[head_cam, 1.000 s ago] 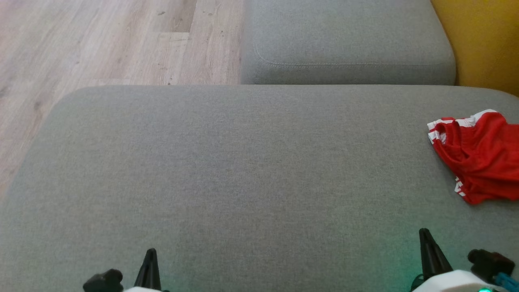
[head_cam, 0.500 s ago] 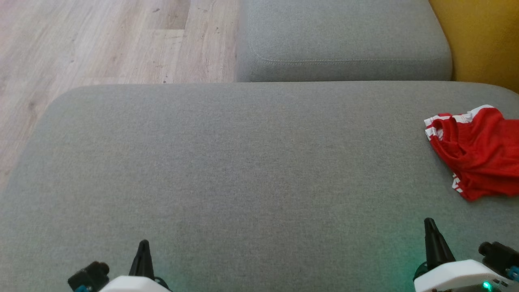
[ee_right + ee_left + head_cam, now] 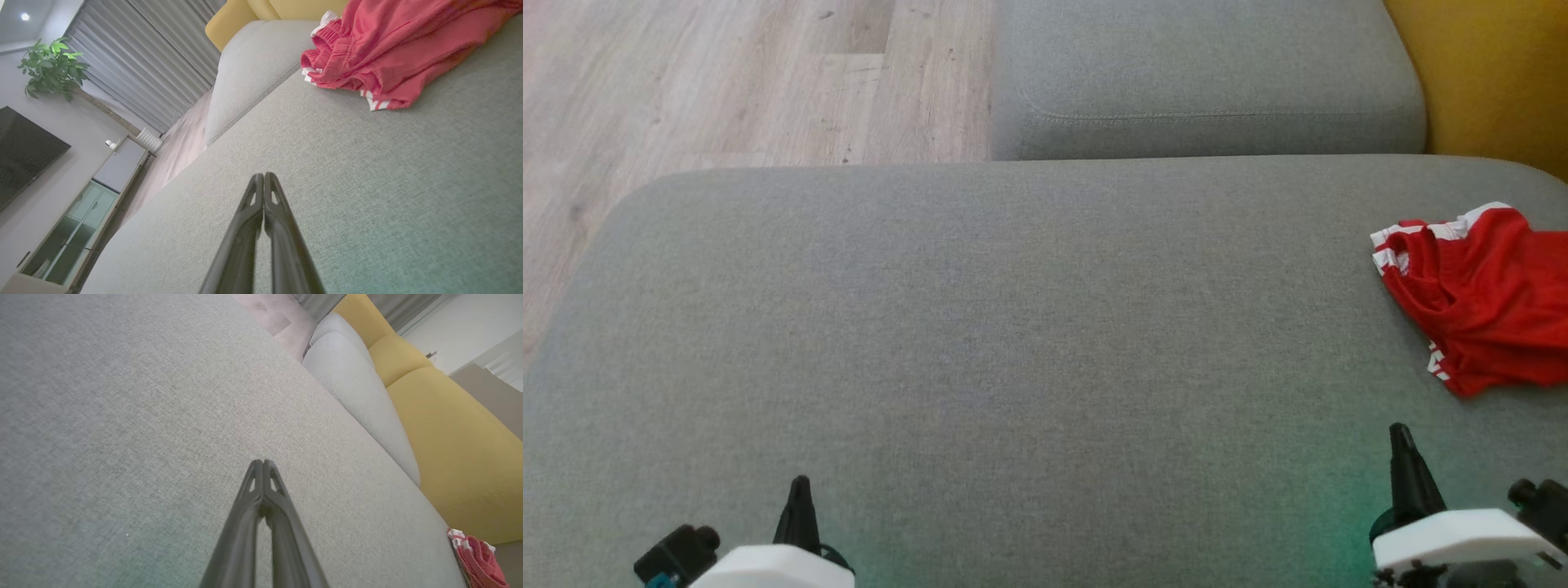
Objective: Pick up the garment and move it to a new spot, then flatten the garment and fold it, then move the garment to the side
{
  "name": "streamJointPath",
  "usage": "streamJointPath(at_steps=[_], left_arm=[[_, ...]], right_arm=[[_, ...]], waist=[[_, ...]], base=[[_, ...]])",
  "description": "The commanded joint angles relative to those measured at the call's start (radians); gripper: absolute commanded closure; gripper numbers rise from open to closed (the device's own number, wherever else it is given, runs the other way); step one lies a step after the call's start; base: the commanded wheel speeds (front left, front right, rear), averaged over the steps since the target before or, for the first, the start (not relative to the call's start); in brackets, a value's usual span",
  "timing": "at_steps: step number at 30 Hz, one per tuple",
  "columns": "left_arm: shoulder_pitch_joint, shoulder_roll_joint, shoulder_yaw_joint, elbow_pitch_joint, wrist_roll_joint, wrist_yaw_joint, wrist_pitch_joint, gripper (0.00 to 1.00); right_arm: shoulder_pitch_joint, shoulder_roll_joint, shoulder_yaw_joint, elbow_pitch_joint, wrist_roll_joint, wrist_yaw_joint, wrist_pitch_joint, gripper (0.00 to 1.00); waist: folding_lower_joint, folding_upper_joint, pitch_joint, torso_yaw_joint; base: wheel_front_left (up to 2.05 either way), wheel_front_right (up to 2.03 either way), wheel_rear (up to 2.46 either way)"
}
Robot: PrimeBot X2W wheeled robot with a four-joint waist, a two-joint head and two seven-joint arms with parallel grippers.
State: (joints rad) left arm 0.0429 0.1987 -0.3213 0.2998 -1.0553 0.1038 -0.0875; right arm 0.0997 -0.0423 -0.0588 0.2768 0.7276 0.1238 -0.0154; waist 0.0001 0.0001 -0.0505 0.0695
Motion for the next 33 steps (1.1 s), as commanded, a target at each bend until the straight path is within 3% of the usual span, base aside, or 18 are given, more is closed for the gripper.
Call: streamJointPath(at_steps=[1, 33], left_arm=[[-0.065, -0.001, 0.035, -0.034, -0.017, -0.009, 0.005, 1.00], [-0.102, -0.063, 0.207, -0.043, -0.255, -0.108, 0.088, 1.00]], right_arm=[[-0.054, -0.004, 0.002, -0.032, 0.027, 0.003, 0.007, 1.00], [-0.121, -0.006, -0.023, -0.032, 0.401, 0.005, 0.060, 1.00]], waist=[[0.0000, -0.0001, 0.001, -0.001], [-0.0001, -0.0001, 0.024, -0.031]], base=[[0.00, 0.00, 0.00], [0.00, 0.00, 0.00]])
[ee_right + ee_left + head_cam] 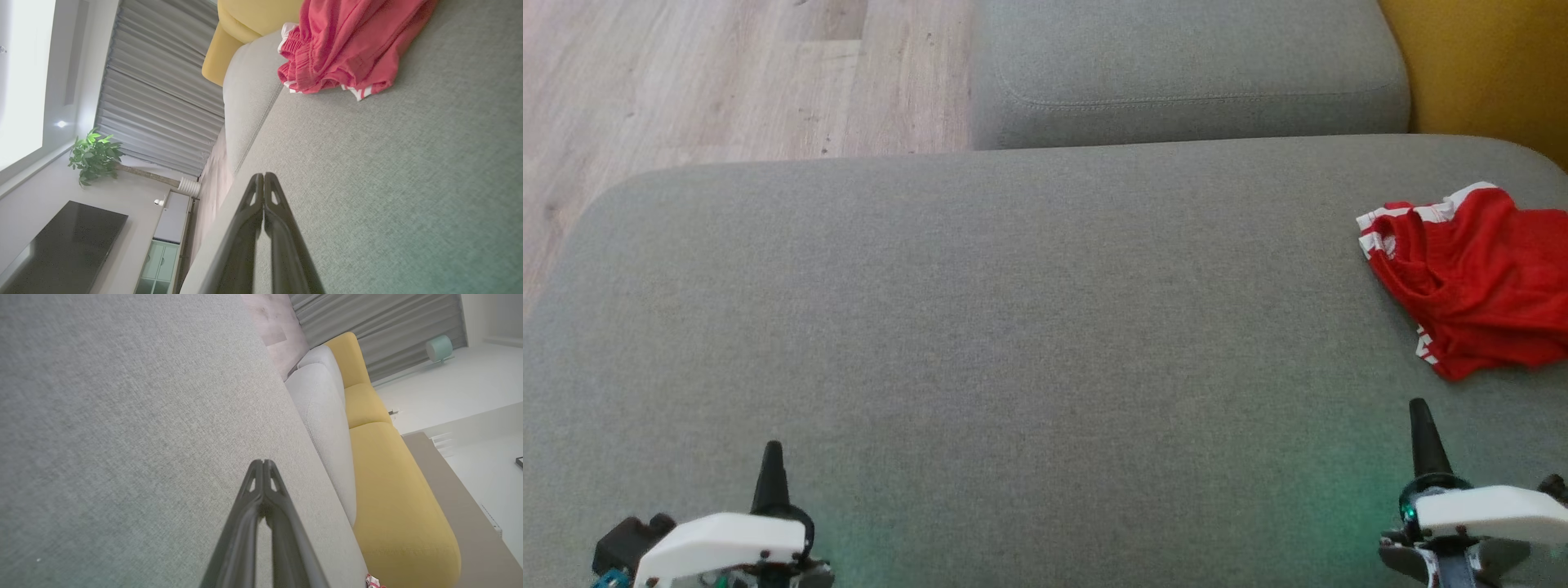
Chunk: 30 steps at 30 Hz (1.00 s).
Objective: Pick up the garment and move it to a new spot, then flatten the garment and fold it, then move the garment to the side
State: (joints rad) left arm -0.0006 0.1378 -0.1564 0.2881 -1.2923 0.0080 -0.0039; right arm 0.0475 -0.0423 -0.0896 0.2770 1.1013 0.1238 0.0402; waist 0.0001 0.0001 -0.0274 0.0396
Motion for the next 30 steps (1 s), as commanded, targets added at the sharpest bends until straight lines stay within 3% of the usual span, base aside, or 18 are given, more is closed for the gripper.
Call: streamJointPath(at_steps=[1, 30], left_arm=[[-0.060, -0.004, 0.047, -0.032, -0.025, -0.015, 0.007, 1.00], [-0.094, -0.061, 0.204, -0.040, -0.240, -0.104, 0.083, 1.00]], right_arm=[[-0.071, -0.006, 0.007, -0.032, 0.039, 0.005, 0.007, 1.00], [-0.132, -0.007, -0.016, -0.032, 0.378, 0.006, 0.055, 1.00]], waist=[[-0.0001, -0.0001, 0.002, -0.002], [-0.0001, -0.0001, 0.023, -0.029]], base=[[0.00, 0.00, 0.00], [0.00, 0.00, 0.00]])
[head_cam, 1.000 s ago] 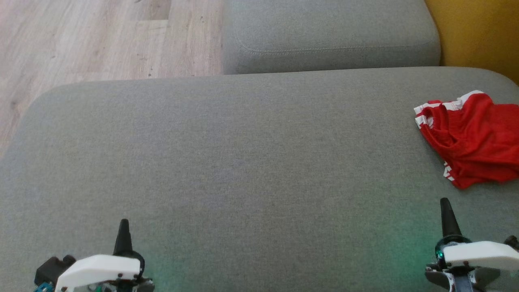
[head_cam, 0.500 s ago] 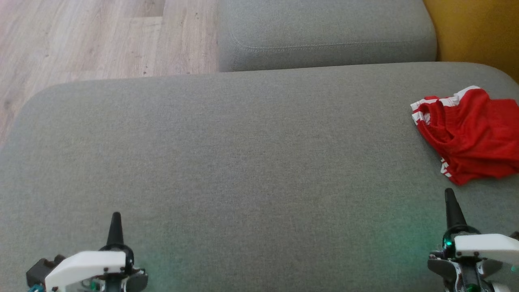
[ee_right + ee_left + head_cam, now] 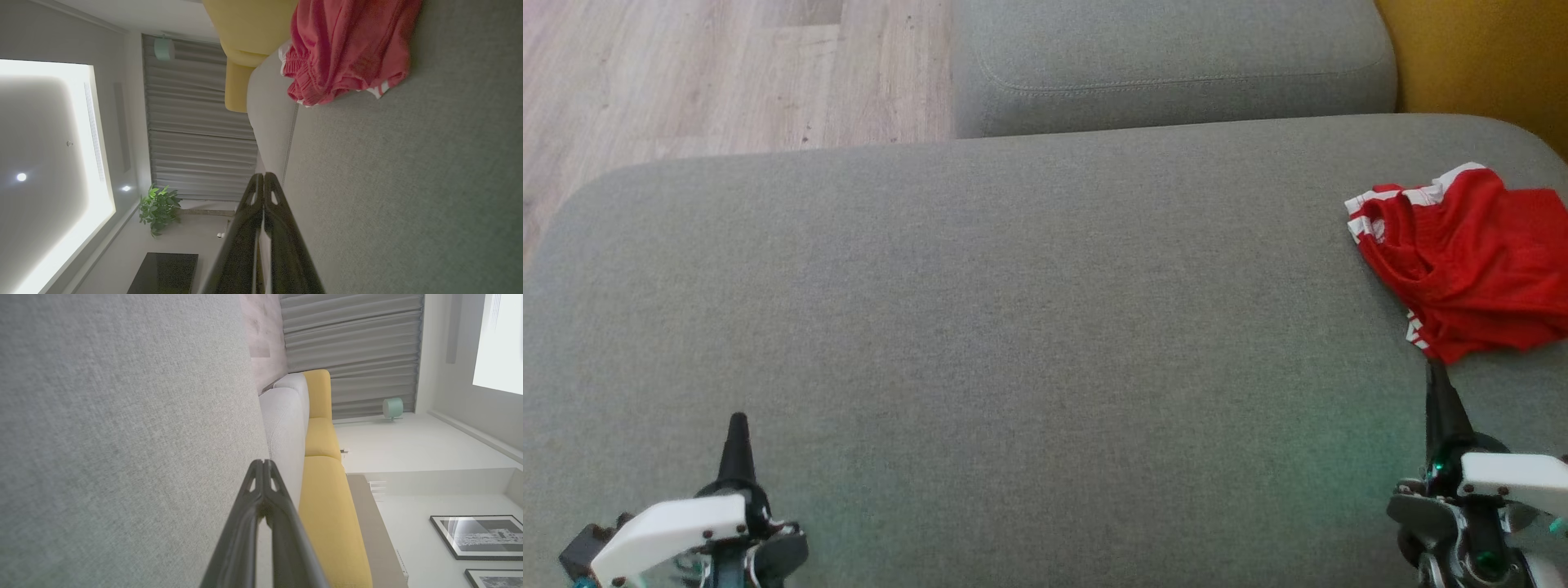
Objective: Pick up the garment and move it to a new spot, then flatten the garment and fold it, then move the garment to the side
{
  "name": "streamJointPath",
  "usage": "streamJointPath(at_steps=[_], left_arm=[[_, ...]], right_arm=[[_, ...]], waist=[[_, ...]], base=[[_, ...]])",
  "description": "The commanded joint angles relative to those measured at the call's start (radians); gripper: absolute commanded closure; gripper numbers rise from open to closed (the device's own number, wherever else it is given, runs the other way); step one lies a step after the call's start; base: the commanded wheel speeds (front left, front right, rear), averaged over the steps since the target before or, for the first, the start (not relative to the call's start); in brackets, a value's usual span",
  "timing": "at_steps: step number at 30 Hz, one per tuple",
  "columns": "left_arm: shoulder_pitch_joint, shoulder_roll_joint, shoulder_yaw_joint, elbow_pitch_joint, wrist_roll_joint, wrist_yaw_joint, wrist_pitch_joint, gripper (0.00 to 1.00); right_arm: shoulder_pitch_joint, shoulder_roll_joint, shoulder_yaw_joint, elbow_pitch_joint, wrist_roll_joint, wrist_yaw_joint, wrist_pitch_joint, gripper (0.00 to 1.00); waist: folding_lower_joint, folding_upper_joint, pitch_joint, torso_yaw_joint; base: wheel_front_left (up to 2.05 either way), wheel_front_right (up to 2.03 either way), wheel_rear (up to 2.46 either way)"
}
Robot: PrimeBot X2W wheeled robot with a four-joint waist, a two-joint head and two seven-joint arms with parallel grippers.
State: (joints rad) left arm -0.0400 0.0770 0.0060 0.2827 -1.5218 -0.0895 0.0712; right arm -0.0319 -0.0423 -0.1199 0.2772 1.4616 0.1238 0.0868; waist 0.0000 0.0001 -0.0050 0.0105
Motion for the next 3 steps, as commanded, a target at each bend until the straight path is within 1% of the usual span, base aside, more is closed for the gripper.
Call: streamJointPath(at_steps=[1, 3], left_arm=[[-0.056, -0.002, 0.047, -0.035, -0.018, -0.010, 0.011, 1.00], [-0.058, -0.006, 0.058, -0.035, -0.032, -0.016, 0.016, 1.00]], right_arm=[[-0.055, -0.007, 0.014, -0.032, 0.029, 0.006, 0.010, 1.00], [-0.059, -0.007, 0.012, -0.032, 0.053, 0.006, 0.013, 1.00]], waist=[[0.0000, -0.0001, 0.001, -0.001], [0.0000, -0.0001, 0.002, -0.003]], base=[[0.00, 0.00, 0.00], [0.00, 0.00, 0.00]])
